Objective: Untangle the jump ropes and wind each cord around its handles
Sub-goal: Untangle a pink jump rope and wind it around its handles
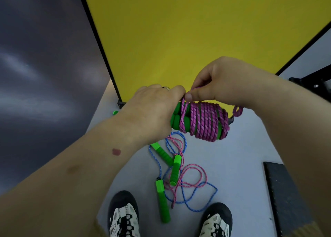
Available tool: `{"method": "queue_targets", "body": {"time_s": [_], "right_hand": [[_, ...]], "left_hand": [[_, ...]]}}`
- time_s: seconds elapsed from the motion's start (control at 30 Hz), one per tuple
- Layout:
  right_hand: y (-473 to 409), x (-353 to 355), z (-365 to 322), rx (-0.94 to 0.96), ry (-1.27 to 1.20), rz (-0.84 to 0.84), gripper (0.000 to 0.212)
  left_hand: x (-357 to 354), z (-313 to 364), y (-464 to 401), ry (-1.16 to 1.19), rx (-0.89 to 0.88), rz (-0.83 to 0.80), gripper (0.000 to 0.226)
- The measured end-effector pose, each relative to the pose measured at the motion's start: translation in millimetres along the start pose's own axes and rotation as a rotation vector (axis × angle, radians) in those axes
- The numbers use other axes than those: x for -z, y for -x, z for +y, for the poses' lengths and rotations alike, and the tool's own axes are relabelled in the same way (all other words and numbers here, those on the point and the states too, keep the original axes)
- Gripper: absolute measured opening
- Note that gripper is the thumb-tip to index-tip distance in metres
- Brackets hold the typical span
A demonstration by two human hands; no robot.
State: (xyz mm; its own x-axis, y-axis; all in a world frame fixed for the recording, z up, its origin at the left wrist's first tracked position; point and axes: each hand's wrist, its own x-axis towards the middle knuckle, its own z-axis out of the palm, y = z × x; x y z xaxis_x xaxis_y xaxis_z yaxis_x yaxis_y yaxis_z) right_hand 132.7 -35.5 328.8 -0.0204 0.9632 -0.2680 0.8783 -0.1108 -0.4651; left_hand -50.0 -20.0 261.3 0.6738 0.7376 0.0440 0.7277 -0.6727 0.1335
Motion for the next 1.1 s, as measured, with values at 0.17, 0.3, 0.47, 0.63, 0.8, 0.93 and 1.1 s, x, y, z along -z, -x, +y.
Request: {"method": "queue_targets", "body": {"time_s": [0.17,0.3,0.47,0.63,0.8,0.93,1.1], "right_hand": [[-4.3,0.1,19.3,-0.087,-0.251,-0.206,0.039],[-2.9,-9.4,38.8,-0.062,-0.496,-0.29,0.044],[-0.1,-43.4,28.7,-0.123,-0.57,-0.19,0.043],[15.9,-71.6,4.9,0.017,-0.134,-0.029,0.031],[35.8,-93.5,-17.6,0.051,0.094,0.324,0.031],[39.4,-97.9,-19.5,0.143,0.105,0.548,0.012],[34.6,-98.7,-0.6,0.161,-0.045,0.552,0.036]], "left_hand": [[16.0,-0.5,7.1,0.495,0.05,-0.128,0.068],[27.4,0.2,6.4,0.976,0.15,-0.168,0.057],[9.2,0.1,-5.2,1.159,0.424,-0.049,0.061],[-4.2,2.5,-11.8,1.319,0.609,-0.015,0.057],[-4.5,2.9,-13.4,1.504,0.735,-0.003,0.041],[-1.7,4.6,-12.3,1.769,0.804,-0.05,0.011],[9.3,-1.0,-14.6,2.097,0.884,0.086,0.002]]}}
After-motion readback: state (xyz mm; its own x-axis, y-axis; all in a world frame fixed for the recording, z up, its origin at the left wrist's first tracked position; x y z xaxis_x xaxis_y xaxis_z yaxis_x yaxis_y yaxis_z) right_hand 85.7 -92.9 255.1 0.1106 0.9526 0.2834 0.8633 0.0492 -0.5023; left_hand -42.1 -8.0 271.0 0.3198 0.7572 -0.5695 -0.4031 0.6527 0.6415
